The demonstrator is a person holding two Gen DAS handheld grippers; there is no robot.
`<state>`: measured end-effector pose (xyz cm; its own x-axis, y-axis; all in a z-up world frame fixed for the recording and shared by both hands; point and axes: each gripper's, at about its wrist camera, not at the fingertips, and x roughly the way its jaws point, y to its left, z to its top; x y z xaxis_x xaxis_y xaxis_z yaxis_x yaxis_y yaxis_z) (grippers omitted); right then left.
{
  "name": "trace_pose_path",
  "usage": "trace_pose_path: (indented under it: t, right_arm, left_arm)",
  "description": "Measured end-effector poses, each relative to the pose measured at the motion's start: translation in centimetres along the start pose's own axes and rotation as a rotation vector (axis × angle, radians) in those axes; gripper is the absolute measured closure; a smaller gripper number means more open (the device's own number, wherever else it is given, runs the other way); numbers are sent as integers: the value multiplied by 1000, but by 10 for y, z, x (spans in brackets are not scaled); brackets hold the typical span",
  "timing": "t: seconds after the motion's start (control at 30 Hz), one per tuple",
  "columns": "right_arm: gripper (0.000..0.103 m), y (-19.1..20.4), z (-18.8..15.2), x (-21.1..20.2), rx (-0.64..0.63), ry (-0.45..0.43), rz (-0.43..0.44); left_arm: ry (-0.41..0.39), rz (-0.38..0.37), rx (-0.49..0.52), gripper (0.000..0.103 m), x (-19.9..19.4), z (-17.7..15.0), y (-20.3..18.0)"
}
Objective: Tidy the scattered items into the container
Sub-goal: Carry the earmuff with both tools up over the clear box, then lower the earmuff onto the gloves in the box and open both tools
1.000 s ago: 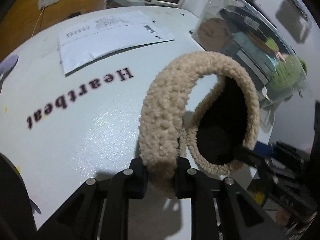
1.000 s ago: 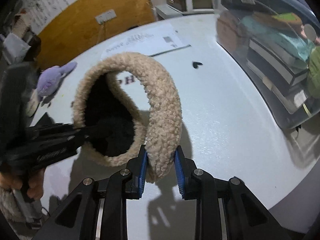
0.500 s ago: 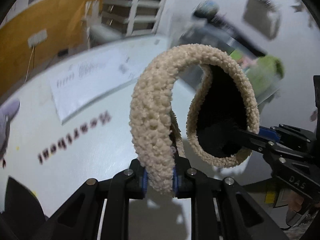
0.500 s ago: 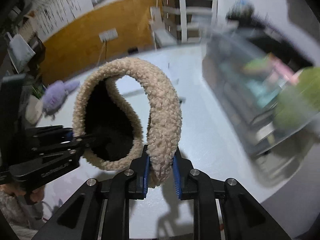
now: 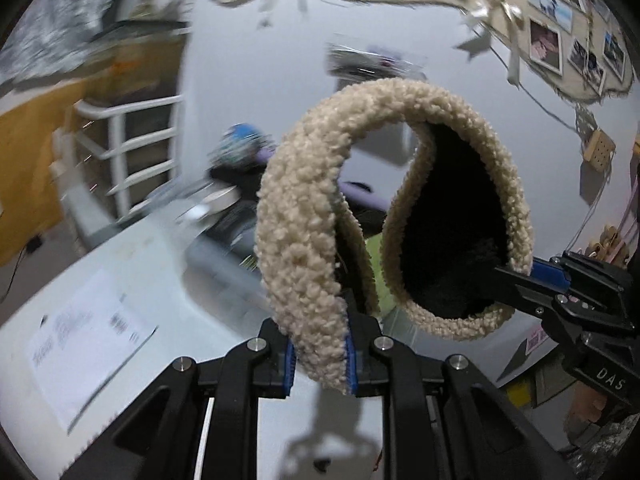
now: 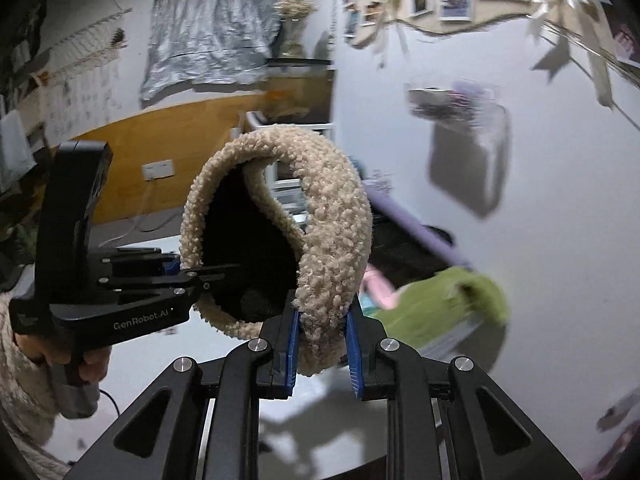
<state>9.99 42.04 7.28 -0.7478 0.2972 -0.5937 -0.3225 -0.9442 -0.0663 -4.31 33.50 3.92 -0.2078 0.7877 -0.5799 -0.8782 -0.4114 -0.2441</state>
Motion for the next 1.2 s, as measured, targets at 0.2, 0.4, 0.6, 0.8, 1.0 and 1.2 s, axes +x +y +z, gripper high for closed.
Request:
trace_pose_path:
  t: [0.2, 0.4, 0.6, 0.8, 1.0, 1.2]
  right_arm:
    - [82, -48, 6, 33, -10, 128, 14]
    - [82, -86, 19, 81, -12, 352, 169]
    - [82, -81, 27, 126, -62, 507, 263]
    - [82, -68, 12, 163, -113, 632, 252]
    - [82, -69, 0, 188, -181, 699, 179]
    - [82, -60, -2, 188, -261, 673, 164]
  left_arm:
    - [122, -16, 52, 84, 56, 13, -22]
    - [231, -30, 31, 82, 76, 6, -28]
    - [272, -10, 12, 81, 78, -3, -28]
    - [282, 4, 11, 80, 83, -2, -30]
    - [279, 2, -6, 55, 85, 0, -31]
    - [219, -18, -79, 47, 65, 13, -10]
